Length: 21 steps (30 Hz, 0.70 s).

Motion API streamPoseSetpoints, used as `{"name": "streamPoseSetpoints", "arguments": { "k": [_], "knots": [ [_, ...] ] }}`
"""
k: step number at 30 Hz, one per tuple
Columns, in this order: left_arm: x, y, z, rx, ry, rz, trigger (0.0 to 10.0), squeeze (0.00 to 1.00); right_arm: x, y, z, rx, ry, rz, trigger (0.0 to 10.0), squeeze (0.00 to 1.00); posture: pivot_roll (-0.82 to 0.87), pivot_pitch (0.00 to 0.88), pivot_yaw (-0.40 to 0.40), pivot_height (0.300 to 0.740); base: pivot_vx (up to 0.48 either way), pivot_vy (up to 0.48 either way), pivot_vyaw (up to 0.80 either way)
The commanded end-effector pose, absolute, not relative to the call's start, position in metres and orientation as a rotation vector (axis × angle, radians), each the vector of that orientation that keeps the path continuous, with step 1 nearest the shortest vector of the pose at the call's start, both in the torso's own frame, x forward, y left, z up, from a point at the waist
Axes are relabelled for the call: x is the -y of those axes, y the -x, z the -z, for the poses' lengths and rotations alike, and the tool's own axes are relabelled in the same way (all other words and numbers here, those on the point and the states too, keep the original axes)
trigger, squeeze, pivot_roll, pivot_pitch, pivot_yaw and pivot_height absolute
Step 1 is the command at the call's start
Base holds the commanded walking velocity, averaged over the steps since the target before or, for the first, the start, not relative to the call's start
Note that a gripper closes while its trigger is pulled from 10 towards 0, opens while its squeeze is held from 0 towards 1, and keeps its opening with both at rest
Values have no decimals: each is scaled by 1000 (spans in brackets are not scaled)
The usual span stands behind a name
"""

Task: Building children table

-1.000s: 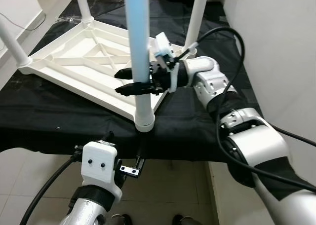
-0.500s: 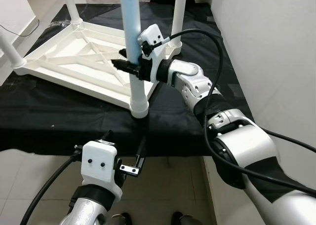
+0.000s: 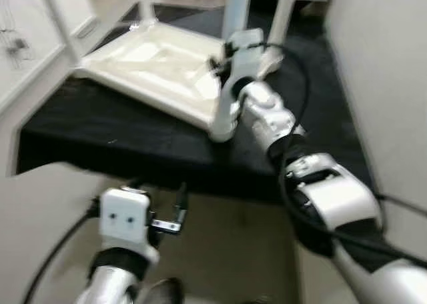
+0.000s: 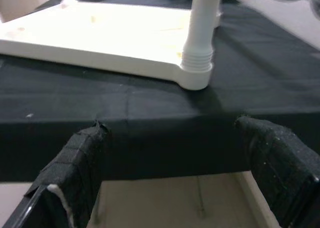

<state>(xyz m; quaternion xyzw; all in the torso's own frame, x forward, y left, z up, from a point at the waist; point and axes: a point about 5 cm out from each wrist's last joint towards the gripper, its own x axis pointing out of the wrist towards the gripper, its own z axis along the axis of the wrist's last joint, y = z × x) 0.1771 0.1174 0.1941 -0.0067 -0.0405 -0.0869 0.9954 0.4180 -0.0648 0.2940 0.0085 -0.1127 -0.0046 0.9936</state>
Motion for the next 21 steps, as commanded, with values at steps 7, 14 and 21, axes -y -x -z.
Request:
{"name": "streamPoseSetpoints", "arguments": {
  "k": [7,14,21],
  "knots": [
    [-125,-179,-193,75,-13,139,10000,0,71,-394,-212,-64,-66,711,10000,0,158,261,-27,740,0,0,0],
    [-125,-177,-197,90,-19,138,10000,0,46,-390,-231,-35,-4,729,10000,0,167,249,-36,740,0,0,0],
    [-122,-182,-198,105,-13,143,10000,0,51,-389,-230,-99,-32,801,10000,0,144,229,-46,740,0,0,0]
  ]
}}
